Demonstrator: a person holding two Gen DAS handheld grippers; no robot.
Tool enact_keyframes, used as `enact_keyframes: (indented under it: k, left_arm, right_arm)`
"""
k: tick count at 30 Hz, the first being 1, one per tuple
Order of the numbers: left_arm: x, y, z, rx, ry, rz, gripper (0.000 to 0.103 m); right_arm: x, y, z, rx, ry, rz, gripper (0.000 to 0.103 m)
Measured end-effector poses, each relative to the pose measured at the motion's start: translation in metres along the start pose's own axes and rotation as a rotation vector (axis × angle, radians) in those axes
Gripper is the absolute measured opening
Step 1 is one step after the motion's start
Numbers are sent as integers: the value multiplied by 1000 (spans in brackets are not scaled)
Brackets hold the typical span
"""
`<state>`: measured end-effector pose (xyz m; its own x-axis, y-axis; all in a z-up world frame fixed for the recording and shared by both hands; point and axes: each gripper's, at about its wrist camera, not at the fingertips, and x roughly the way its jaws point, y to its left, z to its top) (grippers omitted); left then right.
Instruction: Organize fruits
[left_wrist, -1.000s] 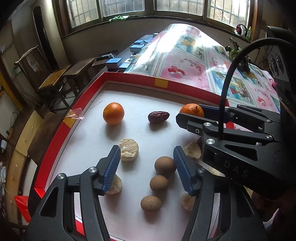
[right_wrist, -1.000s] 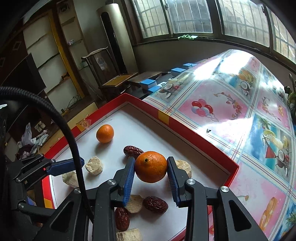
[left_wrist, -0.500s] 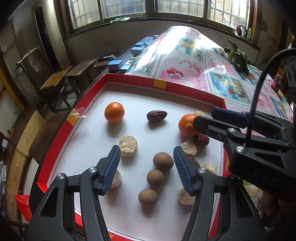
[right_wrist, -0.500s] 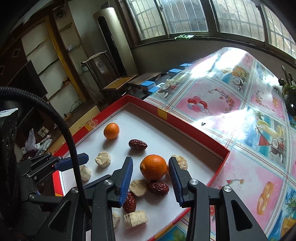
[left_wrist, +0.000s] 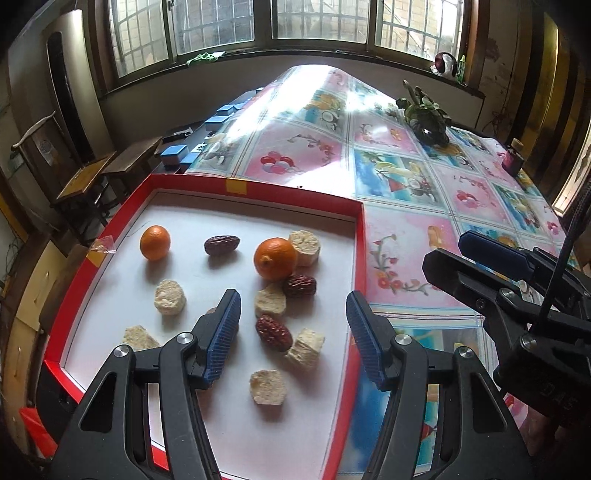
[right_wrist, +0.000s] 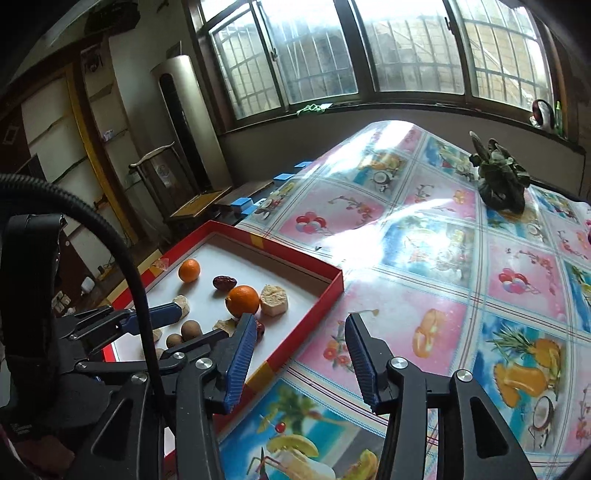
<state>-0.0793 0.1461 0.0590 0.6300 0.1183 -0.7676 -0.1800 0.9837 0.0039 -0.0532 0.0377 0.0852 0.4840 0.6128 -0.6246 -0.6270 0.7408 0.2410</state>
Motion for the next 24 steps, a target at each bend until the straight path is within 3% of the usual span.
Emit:
enact_keyframes:
  k: [9,24]
  left_arm:
    - [-5,-13,-2,0,-21,-22,60]
    - [-20,24,-11,-76,-75,86,60]
  right_arm:
    - [-22,-15,-11,41,-27,-23,49]
    - [-16,1,-16,11,-11,29,49]
